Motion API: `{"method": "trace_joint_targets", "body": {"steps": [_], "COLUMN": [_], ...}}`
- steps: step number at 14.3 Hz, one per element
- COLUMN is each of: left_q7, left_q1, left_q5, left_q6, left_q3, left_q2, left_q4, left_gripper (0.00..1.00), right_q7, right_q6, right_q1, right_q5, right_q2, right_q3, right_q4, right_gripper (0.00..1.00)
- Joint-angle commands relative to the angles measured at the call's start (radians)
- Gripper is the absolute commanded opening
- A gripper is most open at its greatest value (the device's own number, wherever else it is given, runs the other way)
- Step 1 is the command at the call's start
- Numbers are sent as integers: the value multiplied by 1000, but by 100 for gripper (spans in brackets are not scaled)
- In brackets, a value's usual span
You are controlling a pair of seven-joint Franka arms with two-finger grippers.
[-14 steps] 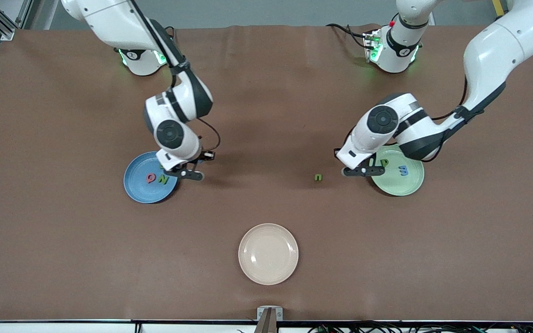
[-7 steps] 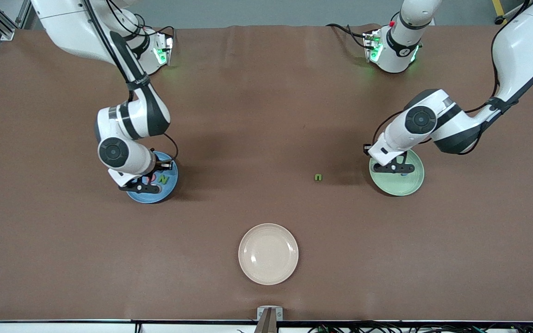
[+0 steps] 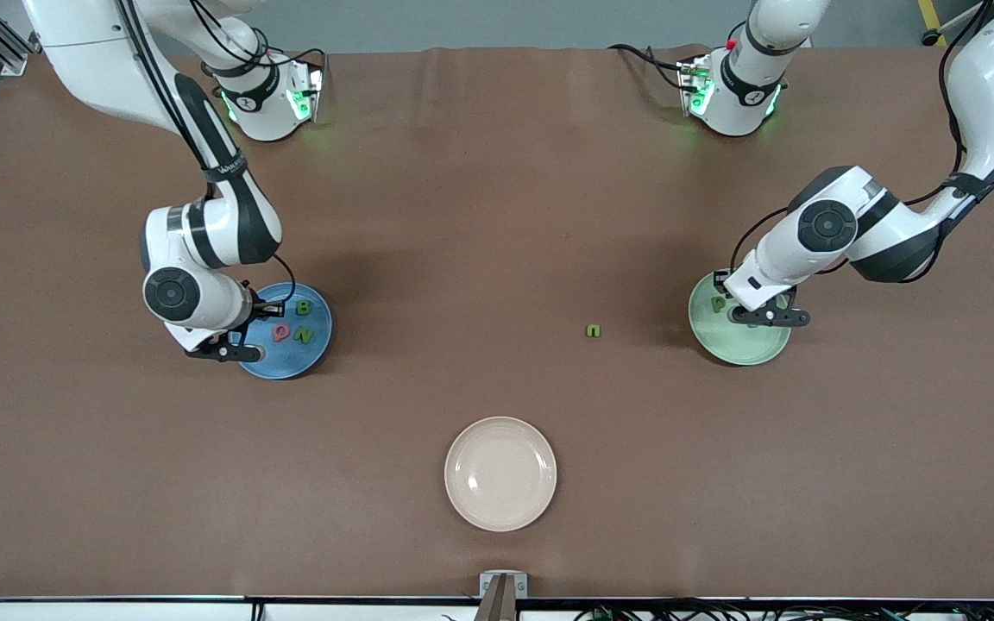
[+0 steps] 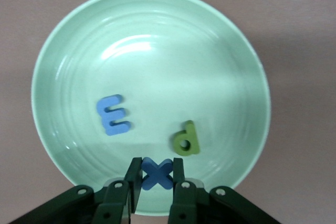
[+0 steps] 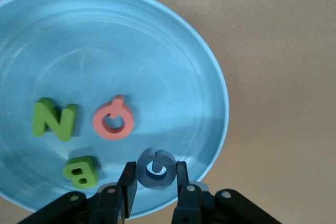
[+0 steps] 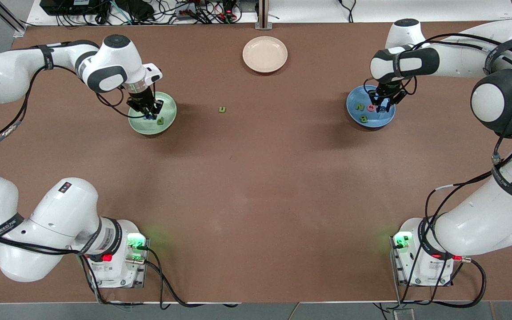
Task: Sort uppercase to blue plate, lowercase to green plate
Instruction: 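Move the blue G and blue x to the blue and green plates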
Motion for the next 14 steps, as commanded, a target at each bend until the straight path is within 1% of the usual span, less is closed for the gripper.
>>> {"method": "trace_joint_targets", "body": {"steps": [1, 5, 8, 10, 11, 12, 13, 14], "left_q7": [6, 6, 4, 4, 4, 6, 18, 50], "left_q1": [4, 4, 4, 4, 4, 4, 4, 6], "left_q5": [38, 74, 79, 79, 79, 79, 79, 79], "left_q6": [42, 64, 75, 75, 75, 75, 75, 75], "left_q3": [19, 59, 64, 64, 64, 64, 64, 62], "left_q2": [-14, -14, -12, -14, -14, -15, -16, -20], "left_q4": [-22, -40, -43, -46, -46, -43, -40, -39], "left_gripper": [8, 10, 12, 16, 24, 49, 79, 93], "right_q7": [3, 8, 12, 12, 12, 12, 11, 5], "right_q6": [16, 24, 22, 22, 21, 18, 13, 10], "right_q1": [-13, -8, -8, -7, -5, -5, -4, -5], "right_q5": [-20, -13, -8, -5, 3, 4, 4, 4], "right_q2": [-5, 39, 47, 61, 61, 61, 61, 59], "right_q3": [19, 22, 23, 23, 25, 25, 25, 25], "right_q4": [-17, -17, -15, -17, -15, -12, -8, -3], "right_gripper": [4, 6, 7, 7, 11, 37, 91, 100]}}
